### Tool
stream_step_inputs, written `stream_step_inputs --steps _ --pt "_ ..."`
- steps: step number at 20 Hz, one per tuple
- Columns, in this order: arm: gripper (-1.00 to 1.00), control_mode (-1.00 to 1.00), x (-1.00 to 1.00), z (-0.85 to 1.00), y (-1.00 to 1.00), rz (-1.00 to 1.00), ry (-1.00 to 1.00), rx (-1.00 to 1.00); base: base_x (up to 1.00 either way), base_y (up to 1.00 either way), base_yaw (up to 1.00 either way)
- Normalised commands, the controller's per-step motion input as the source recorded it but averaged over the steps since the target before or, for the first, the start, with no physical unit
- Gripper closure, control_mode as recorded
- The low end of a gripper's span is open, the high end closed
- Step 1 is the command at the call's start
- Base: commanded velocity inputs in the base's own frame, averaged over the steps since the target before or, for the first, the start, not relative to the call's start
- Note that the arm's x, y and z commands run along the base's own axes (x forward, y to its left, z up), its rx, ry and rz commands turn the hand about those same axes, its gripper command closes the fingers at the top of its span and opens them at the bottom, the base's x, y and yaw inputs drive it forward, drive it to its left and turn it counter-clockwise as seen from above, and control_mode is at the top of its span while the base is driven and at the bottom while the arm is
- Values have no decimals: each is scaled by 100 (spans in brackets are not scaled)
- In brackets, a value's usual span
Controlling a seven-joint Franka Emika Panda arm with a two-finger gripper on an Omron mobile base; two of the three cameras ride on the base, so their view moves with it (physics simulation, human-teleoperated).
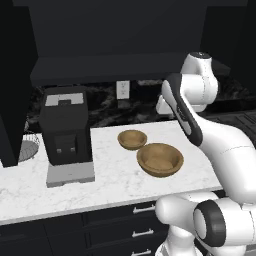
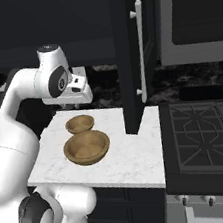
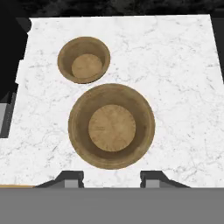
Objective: Pick up the bowls on the counter and stack them on top of one another in the open cabinet. Place the smaller bowl on top of the larger bowl.
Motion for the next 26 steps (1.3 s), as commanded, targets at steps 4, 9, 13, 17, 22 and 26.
stream_step_inputs --steps 4,9,13,17,22,26 --pt "-100 -100 0 -17 0 0 10 0 0 0 0" --pt "-100 -100 7 -56 35 1 21 -9 0 0 0" --pt "-100 -100 24 -73 49 5 2 -9 0 0 0" --pt "-100 -100 22 -44 29 2 0 -4 0 0 0" --pt "-100 -100 26 -34 19 0 11 -1 0 0 0" --pt "-100 -100 34 -23 13 0 6 -1 0 0 0"
